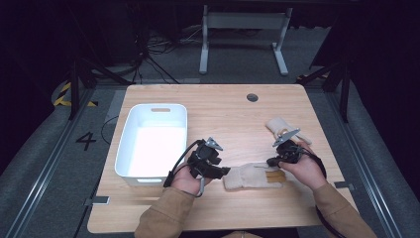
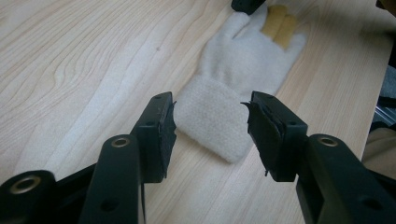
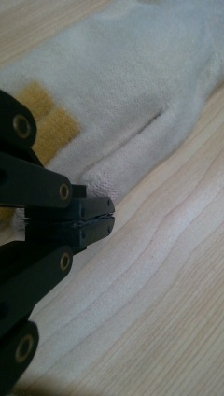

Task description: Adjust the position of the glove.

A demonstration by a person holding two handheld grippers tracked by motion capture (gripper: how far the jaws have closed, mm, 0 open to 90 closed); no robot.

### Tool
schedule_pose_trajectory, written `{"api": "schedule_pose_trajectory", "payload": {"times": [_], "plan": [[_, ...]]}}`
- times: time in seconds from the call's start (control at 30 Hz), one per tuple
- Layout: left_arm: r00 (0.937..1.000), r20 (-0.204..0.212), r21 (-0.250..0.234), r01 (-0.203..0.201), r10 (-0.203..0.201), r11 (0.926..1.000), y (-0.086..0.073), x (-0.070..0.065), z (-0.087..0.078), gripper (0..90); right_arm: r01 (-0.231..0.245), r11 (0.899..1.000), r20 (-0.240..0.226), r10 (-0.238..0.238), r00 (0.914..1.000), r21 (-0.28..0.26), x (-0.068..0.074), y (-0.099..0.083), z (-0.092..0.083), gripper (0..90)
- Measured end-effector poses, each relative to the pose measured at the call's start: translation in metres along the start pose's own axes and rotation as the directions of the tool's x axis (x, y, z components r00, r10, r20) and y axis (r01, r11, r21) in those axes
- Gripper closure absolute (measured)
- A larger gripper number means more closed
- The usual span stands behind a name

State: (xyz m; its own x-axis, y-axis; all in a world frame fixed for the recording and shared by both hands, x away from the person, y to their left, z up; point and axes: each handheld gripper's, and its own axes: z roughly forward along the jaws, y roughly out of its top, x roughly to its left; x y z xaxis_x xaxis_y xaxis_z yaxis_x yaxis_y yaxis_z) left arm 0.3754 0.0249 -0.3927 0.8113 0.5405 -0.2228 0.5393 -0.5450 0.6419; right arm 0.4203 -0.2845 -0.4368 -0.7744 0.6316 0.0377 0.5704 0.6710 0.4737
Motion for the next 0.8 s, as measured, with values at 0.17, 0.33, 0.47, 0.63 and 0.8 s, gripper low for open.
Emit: {"api": "schedule_pose_trajectory", "payload": {"times": [0.17,0.33,0.47,0.63,0.8], "plan": [[0.9999,0.007,-0.001,-0.009,0.009,1.0,0.004,0.0,0.002,51.3,0.0,1.0,-0.009,0.0,1.0,0.01,0.005,-0.004,-0.003,90.0],[0.9997,0.013,0.0,-0.019,0.019,0.9998,0.008,-0.001,0.004,51.3,-0.003,1.0,-0.001,0.003,1.0,-0.008,0.006,-0.007,-0.008,90.0],[0.9996,0.013,-0.002,-0.024,0.024,0.9997,0.01,-0.001,0.004,51.3,-0.015,0.999,0.015,0.016,0.9998,-0.051,0.006,-0.011,-0.014,89.0],[0.9996,0.007,-0.011,-0.026,0.026,0.9996,0.012,0.0,0.002,50.7,-0.023,0.994,0.038,0.027,0.9989,-0.103,0.003,-0.015,-0.023,85.2],[0.9998,0.002,-0.026,-0.018,0.018,0.9995,0.013,0.002,-0.002,50.6,-0.041,0.988,0.052,0.049,0.9974,-0.151,0.001,-0.018,-0.033,82.5]]}}
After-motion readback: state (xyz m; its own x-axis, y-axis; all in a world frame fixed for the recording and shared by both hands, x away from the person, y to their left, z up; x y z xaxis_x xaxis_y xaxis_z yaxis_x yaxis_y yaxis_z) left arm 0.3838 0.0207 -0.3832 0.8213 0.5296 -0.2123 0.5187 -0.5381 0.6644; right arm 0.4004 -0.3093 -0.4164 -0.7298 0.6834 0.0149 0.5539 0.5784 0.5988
